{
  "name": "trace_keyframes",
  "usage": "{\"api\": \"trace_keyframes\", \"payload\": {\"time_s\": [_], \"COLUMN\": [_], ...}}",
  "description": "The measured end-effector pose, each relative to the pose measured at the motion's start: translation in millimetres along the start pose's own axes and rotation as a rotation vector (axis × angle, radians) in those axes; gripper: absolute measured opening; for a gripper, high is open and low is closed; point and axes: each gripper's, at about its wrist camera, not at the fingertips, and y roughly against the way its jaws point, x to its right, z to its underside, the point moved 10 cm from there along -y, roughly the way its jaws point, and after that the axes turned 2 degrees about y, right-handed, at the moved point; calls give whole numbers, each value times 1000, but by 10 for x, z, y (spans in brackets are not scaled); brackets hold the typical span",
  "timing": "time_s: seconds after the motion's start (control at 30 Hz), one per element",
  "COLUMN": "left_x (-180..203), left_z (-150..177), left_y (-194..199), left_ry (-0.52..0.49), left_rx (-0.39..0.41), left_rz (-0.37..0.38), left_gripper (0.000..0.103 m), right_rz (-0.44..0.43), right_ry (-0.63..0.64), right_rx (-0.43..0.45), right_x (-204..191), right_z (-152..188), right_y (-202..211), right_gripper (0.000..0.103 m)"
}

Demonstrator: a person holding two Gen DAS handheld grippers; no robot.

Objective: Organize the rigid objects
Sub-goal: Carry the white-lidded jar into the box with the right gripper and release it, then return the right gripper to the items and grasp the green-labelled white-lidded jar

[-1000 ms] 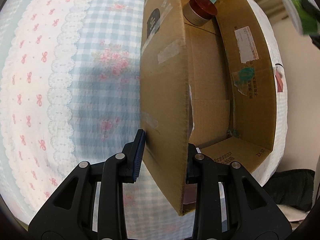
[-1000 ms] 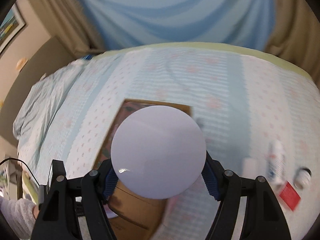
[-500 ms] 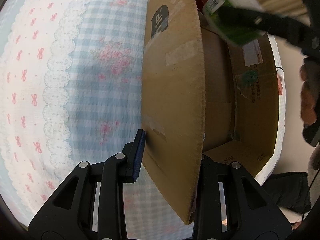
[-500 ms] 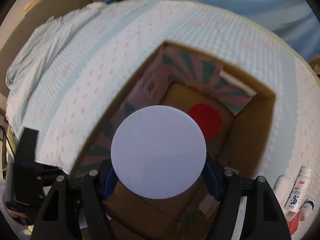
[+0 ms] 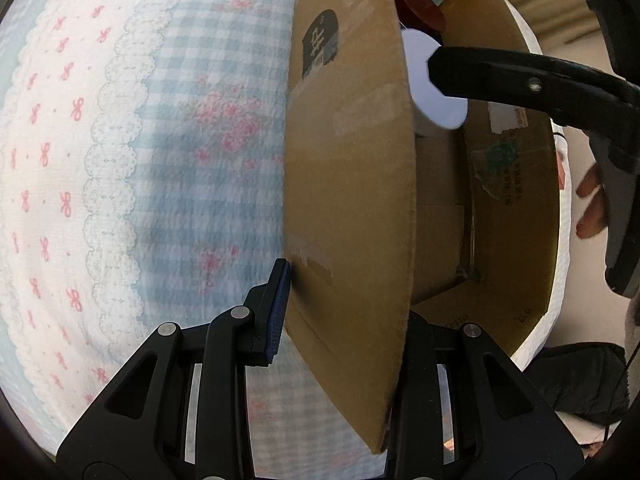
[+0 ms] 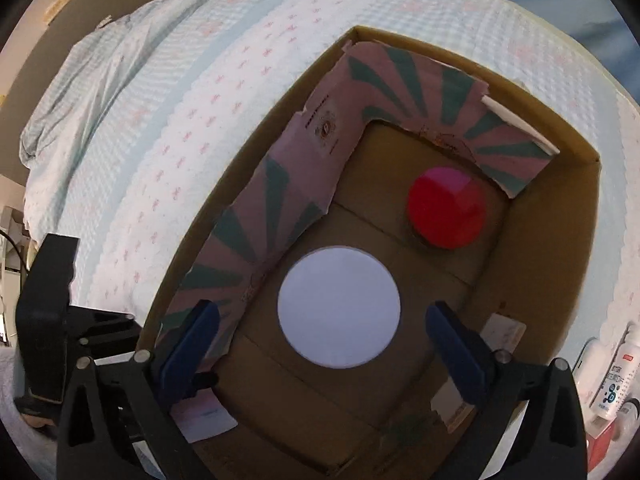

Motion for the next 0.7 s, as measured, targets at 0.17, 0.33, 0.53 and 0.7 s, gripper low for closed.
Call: {"api": "trace_keyframes", "payload": {"time_s": [0.17, 0.33, 0.53, 0.7], "left_x": [1, 32, 64, 80], "left_z": [-28, -44, -66, -54], "left_y": [-13, 6, 5, 12], "left_ry": [-7, 3, 3, 1], "left_rx": [-2, -1, 6, 12], "left_rz": [-12, -13, -25, -26], "left_gripper": [27, 27, 27, 27], "right_rz": [44, 61, 97, 149], "right_ry": [51, 62, 73, 66], "right_rx": [13, 23, 67, 100], "right_x": [-37, -54, -43, -44], "right_z": [21, 15, -27, 10], "right_y": [30, 77, 396, 807], "right_gripper": [103, 103, 103, 103]}}
